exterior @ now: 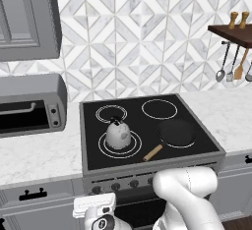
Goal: Pick the kettle from the counter and place it on a stove burner. Then turn the burner on.
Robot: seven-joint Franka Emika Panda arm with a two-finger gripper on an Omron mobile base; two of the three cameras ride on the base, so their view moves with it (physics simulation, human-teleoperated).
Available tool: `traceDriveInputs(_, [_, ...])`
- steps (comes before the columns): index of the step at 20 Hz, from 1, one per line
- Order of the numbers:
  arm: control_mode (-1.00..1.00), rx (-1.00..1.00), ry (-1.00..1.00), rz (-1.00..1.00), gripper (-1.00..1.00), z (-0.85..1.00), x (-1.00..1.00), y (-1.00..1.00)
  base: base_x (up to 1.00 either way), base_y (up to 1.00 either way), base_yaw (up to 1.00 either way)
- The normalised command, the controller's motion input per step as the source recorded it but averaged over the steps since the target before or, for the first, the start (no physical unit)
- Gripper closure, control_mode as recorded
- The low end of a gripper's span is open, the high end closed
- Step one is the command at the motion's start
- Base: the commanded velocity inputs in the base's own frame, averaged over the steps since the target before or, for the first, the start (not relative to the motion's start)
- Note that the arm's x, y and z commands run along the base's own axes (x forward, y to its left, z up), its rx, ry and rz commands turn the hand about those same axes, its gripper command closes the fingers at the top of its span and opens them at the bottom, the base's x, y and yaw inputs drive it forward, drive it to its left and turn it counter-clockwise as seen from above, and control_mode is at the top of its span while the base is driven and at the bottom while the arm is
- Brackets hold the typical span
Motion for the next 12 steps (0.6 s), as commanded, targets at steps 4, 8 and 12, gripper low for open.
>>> traceDriveInputs(4, [-1.0,0.0,0.0,0.0,1.0,0.0,0.0,0.0,0.0,0.0,0.0])
traceDriveInputs(8, [-1.0,-0.03,0.06,0.01,1.0,0.0,0.0,0.0,0.0,0.0,0.0])
traceDriveInputs(12, [-1.0,-0.13,0.11,0.0,1.0,0.0,0.0,0.0,0.0,0.0,0.0])
